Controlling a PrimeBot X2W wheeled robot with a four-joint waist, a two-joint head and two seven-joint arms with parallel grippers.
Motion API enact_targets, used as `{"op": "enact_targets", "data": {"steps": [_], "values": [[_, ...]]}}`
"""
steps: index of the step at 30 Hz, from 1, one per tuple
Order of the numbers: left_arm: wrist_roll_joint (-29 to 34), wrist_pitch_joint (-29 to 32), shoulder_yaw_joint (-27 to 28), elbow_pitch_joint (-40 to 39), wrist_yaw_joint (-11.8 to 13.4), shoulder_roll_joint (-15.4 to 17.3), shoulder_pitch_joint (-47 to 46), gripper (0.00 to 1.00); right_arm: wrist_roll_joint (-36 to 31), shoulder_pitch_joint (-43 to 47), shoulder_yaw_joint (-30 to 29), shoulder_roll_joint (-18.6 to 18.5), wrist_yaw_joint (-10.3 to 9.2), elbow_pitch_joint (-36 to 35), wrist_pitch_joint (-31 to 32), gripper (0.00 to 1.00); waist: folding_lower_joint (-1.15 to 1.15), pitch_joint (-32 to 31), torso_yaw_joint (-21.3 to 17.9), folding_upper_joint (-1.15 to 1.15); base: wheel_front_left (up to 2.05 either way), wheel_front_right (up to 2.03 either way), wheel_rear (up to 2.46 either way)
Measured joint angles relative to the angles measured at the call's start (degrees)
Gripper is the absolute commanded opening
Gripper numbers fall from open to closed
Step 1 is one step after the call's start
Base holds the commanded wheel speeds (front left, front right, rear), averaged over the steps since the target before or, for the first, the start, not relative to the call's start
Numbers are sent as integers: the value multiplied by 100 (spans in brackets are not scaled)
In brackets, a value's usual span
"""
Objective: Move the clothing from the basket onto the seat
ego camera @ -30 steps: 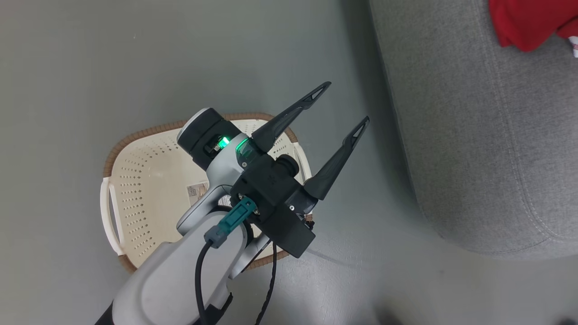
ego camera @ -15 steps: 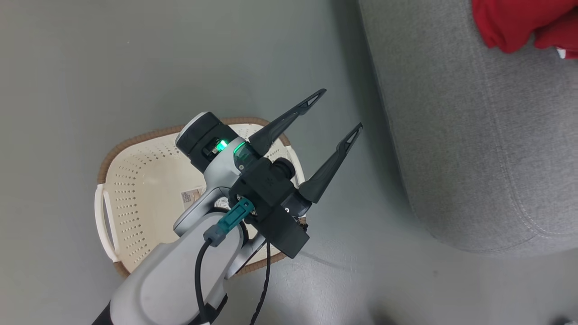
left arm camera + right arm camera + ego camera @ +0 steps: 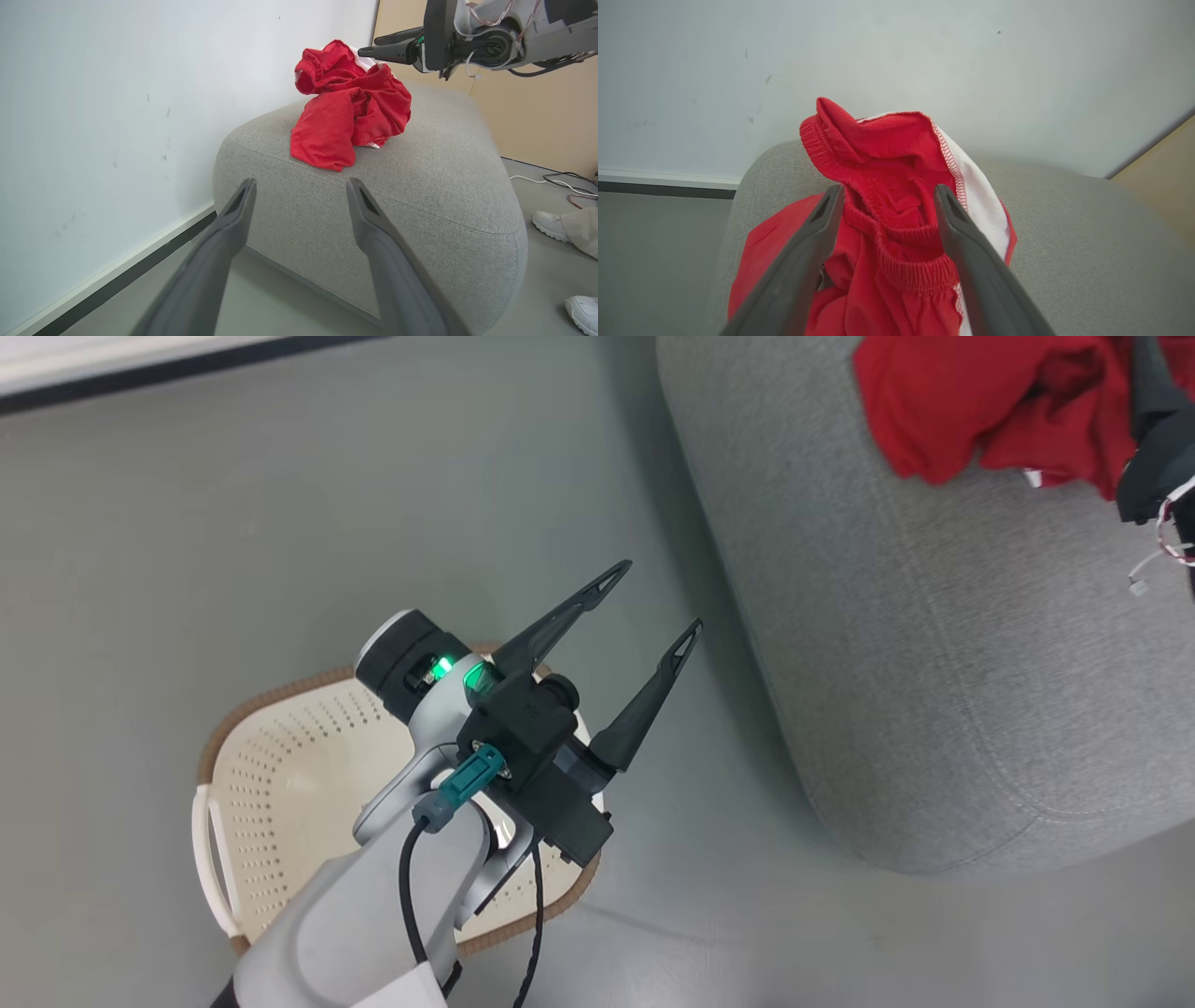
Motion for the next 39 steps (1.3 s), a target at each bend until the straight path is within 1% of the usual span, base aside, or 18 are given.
{"op": "enact_targets", "data": {"steps": [11,16,22,30,39], "values": [[-369,-149,183,587,2,-190,335,100,-77,212,116,258,148,-135,0,100,-1,-849,-119,-1,0,0,0],[-576,-196,344,809,21,-245,452,100,-77,439,156,422,212,-240,0,100,-1,-1257,-91,-1,0,0,0],[-719,-212,603,1037,136,-252,707,100,-65,862,151,630,238,-325,0,100,-1,-1726,21,-1,0,0,0],[-979,-250,984,1212,419,-171,1257,100,47,1583,103,855,269,-559,0,100,-1,-2283,285,-2,0,0,0],[-1150,-253,1544,1061,779,166,2108,100,87,2366,9,1009,277,-1083,1,100,-1,-2752,647,-1,0,0,0]]}}
